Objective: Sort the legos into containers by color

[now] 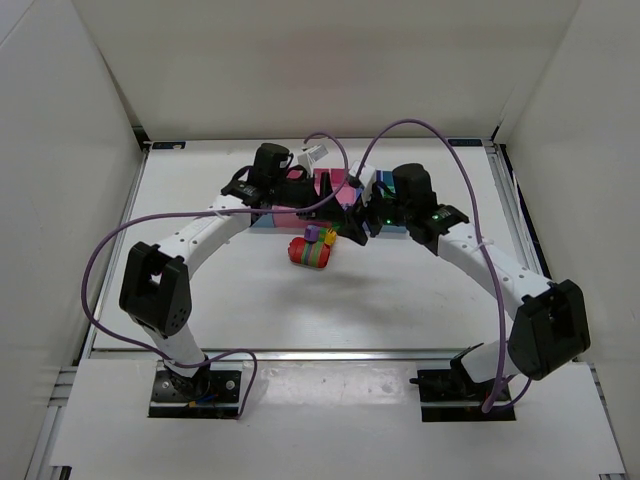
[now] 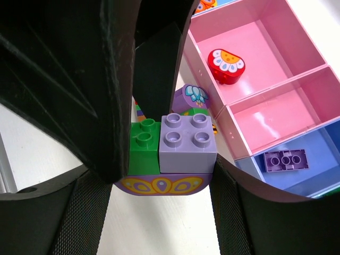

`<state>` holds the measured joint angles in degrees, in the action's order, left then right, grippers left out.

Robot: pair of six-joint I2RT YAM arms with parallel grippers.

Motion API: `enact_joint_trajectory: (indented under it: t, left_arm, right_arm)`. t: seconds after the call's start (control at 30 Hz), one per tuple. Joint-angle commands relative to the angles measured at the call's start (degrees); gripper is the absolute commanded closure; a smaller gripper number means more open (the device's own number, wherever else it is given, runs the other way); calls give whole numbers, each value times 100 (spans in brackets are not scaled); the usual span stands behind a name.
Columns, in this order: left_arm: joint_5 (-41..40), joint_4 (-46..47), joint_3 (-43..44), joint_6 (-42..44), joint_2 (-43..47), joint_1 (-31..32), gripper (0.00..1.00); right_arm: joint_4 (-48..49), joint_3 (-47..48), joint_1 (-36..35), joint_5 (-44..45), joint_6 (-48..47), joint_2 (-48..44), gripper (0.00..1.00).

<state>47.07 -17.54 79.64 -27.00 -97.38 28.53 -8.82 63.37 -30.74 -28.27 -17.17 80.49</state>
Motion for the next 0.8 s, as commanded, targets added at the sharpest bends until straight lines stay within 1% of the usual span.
enact_joint_trajectory:
  t: [0.0,0.03,0.07,0.13,0.23,0.27,0.33,0.4,0.47,0.53,0.57,0.6,0.63,0.67,0.7,0.77]
  left_arm:
    - [30,119,210,2,158,91,27]
    - [48,163,219,-15,150,91,29]
    - [65,198,228,-24,132,82,33]
    - [83,216,237,-42,123,91,38]
    - [136,303,202,-86,123,82,54]
    - [171,339,184,-103,132,91,65]
    - [189,409,140,-129,149,82,78]
    - [206,488,88,-138,176,91,87]
    - [258,602,52,-200,211,91,90]
    - [277,708,-9,-244,246,91,90]
    - [311,795,-18,-279,255,82,90]
    - [320,796,-27,-305,272,91,90]
    - [329,813,-18,-305,281,91,90]
    - [338,822,-10,-314,281,82,90]
    - [355,866,-9,-332,299,73,90]
    - [434,945,-36,-419,308,21,90]
  right_arm:
    - [293,298,-63,-100,-32,81,100]
    - [293,298,-72,-108,-32,107,100]
    - [310,307,-90,-108,-32,107,100]
    - [328,307,-116,-108,-32,116,100]
    - [346,298,-116,-100,-32,125,100]
    - [346,298,-125,-82,-32,116,100]
    - [346,263,-108,-64,-50,107,100]
    - [337,228,-116,-38,-59,81,100]
    - [320,175,-134,-38,-85,64,100]
    - [311,132,-116,-21,-85,29,100]
    - [311,97,-116,14,-67,2,98]
    - [311,79,-116,49,-59,-7,91]
    - [328,52,-116,76,-41,-7,80]
    - [328,26,-116,111,-32,-42,61]
    - [311,0,-116,190,-41,-59,52]
    - [267,-70,-116,261,-58,-112,38]
